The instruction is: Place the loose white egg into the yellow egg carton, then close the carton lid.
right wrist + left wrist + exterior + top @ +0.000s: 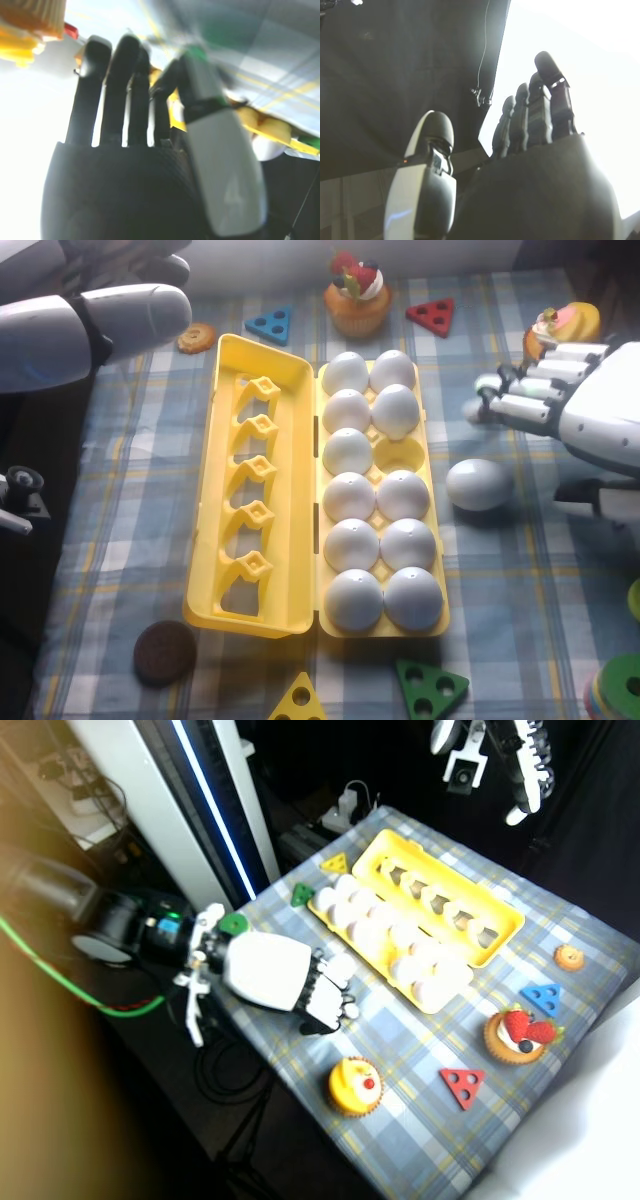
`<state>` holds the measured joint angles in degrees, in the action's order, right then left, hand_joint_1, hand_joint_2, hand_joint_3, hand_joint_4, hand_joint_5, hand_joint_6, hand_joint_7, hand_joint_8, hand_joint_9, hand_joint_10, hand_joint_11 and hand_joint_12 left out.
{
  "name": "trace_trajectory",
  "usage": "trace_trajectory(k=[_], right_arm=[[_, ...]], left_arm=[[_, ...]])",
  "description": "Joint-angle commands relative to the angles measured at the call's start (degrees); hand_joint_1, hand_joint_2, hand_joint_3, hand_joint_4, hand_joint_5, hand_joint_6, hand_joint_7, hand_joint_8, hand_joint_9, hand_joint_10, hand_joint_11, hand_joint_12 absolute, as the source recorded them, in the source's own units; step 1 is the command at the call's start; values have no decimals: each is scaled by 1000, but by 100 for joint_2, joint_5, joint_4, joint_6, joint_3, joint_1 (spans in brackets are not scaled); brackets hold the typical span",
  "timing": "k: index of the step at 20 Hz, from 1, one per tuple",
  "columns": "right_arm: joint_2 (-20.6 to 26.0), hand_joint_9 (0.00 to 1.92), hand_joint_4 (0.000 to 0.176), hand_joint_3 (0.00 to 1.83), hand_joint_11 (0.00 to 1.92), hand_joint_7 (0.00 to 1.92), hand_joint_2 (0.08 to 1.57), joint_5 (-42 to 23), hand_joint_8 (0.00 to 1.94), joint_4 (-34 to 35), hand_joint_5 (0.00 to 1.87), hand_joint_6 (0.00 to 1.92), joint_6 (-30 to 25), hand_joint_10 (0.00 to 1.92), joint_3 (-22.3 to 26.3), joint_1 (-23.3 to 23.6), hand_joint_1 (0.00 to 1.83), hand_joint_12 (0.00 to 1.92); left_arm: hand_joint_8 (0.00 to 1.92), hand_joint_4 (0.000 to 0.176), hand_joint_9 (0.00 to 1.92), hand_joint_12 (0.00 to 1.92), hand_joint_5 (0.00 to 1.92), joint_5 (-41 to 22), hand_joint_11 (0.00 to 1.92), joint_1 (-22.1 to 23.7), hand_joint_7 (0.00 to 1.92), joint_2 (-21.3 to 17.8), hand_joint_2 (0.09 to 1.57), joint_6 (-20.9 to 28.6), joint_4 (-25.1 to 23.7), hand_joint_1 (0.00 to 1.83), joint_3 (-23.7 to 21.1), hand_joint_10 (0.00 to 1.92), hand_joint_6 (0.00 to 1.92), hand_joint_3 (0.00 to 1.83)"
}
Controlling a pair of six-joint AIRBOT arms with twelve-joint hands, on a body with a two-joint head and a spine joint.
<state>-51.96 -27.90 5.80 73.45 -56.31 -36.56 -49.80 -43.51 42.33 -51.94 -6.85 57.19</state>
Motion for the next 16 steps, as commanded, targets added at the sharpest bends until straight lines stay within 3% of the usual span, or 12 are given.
trace_trajectory(k=[1, 2, 4, 6, 8, 9, 10, 11, 12, 15, 16], right_arm=[[124, 0, 0, 0, 0, 3, 1161, -749, 156, -32, 0, 17, 21, 702, 50, 84, 1080, 1799], [232, 0, 0, 0, 0, 0, 1165, -792, 110, -66, 0, 3, 21, 517, 147, 83, 1053, 1712], [406, 0, 0, 0, 0, 28, 1148, -808, 114, -153, 0, 0, 20, 507, 311, 81, 999, 1612], [561, 0, 0, 0, 0, 15, 1136, -848, 51, -320, 0, 0, 12, 364, 498, 66, 893, 1610], [643, 0, 45, 0, 0, 0, 1157, -940, 3, -529, 0, 0, -189, 242, 604, 2, 850, 1553], [645, 0, 18, 0, 0, 12, 1162, -1028, 3, -705, 0, 0, -465, 345, 611, -33, 819, 1441], [622, 0, 0, 0, 0, 2, 1169, -1122, 0, -830, 0, 0, -737, 372, 601, -67, 780, 1377], [576, 0, 0, 1, 0, 0, 1170, -1223, 0, -843, 0, 0, -813, 436, 602, -102, 723, 1433], [526, 0, 1, 0, 0, 2, 1168, -1302, 0, -834, 0, 0, -833, 425, 597, -129, 687, 1353], [302, 0, 0, 0, 0, 38, 1169, -1361, 7, -754, 0, 0, -836, 422, 530, -184, 782, 1087], [232, 0, 0, 3, 0, 68, 1178, -1361, 16, -724, 0, 0, -836, 487, 490, -192, 800, 1205]], left_arm=[[4, 0, 103, 841, 71, -732, 0, 29, 92, -19, 1289, 69, 179, 477, 4, 4, 1, 0], [1, 0, 96, 809, 60, -750, 0, 12, 88, -31, 1292, 69, 192, 460, -4, 1, 0, 0], [1, 1, 97, 833, 51, -786, 0, -20, 82, -52, 1296, 69, 207, 441, -23, 3, 1, 1], [0, 7, 85, 877, 49, -822, 0, -53, 67, -62, 1302, 69, 226, 447, -32, 1, 1, 1], [1, 20, 75, 846, 48, -874, 0, -83, 62, -78, 1307, 69, 262, 425, -45, 1, 0, 1], [1, 28, 66, 811, 44, -896, 0, -98, 56, -84, 1305, 69, 280, 434, -50, 1, 0, 0], [2, 24, 64, 808, 44, -923, 0, -112, 57, -84, 1310, 69, 304, 404, -52, 2, 0, 2], [2, 23, 65, 809, 42, -952, 0, -129, 59, -84, 1310, 68, 322, 395, -57, 2, 0, 2], [0, 28, 62, 813, 36, -983, 0, -152, 54, -85, 1313, 68, 347, 373, -60, 1, 0, 3], [4, 2, 92, 1017, 33, -1035, 0, -211, 77, -85, 1312, 68, 404, 378, -61, 10, 3, 0], [6, 1, 98, 1032, 36, -1036, 0, -214, 84, -85, 1308, 68, 406, 377, -62, 12, 4, 0]])
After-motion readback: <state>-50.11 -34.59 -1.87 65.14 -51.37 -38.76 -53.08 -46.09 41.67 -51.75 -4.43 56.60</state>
